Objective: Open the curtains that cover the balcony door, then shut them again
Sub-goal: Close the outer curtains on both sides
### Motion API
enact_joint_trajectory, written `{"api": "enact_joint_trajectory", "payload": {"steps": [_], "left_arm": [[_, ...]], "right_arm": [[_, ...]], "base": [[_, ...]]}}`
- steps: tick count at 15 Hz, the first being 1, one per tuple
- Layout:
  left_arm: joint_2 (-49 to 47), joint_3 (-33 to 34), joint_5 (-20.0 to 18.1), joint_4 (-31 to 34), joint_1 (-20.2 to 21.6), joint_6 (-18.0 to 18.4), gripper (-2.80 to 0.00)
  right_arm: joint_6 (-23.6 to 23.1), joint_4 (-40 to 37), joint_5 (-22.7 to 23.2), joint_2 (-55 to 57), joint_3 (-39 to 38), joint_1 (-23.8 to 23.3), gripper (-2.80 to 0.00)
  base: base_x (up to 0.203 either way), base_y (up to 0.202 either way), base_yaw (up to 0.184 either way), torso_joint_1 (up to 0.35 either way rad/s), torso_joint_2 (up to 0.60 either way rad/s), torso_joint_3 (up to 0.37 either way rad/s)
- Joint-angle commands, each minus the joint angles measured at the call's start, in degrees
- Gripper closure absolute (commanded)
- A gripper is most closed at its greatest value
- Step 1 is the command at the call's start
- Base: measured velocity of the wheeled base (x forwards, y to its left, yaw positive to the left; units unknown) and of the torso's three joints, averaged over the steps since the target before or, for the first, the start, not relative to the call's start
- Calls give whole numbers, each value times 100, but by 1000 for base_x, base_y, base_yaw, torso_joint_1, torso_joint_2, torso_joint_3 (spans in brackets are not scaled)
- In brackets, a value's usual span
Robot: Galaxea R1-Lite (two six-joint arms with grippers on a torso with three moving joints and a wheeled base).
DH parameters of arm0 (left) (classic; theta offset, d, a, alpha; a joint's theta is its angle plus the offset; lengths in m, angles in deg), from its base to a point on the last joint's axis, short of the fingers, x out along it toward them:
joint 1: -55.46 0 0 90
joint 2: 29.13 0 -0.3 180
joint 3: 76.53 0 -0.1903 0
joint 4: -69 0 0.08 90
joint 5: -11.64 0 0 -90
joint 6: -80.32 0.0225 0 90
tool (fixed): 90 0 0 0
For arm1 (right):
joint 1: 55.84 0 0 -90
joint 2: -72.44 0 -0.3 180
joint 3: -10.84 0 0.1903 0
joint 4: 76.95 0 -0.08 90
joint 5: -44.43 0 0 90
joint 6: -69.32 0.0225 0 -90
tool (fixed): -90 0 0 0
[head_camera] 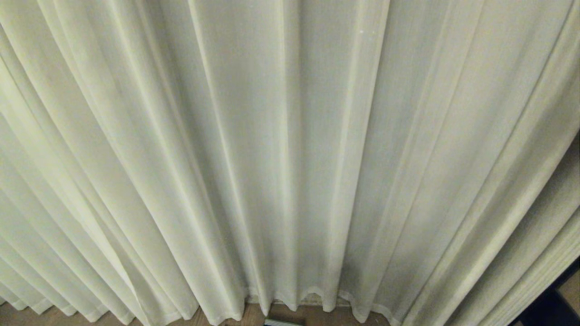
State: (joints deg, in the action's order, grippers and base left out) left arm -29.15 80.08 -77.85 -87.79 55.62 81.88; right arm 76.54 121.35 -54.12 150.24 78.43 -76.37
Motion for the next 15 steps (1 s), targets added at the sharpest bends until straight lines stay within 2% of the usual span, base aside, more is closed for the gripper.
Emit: {"api": "enact_joint_trajectory", "payload": {"steps": [1, 5, 13, 15], "left_arm": [[2, 1, 2, -2, 2, 2, 0], [2, -2, 2, -2, 2, 2, 0], [2, 1, 2, -2, 2, 2, 0], [2, 2, 2, -2, 2, 2, 0]], "right_arm": [[13, 65, -3, 740, 588, -12, -280], [17, 93, 3, 1708, 1712, -13, -280], [138, 67, 25, 3062, 3473, 22, -280], [198, 89, 173, 3341, 3765, 39, -280]], "base": [[0, 0, 0, 0, 0, 0], [0, 0, 0, 0, 0, 0], [0, 0, 0, 0, 0, 0], [0, 0, 0, 0, 0, 0]]}}
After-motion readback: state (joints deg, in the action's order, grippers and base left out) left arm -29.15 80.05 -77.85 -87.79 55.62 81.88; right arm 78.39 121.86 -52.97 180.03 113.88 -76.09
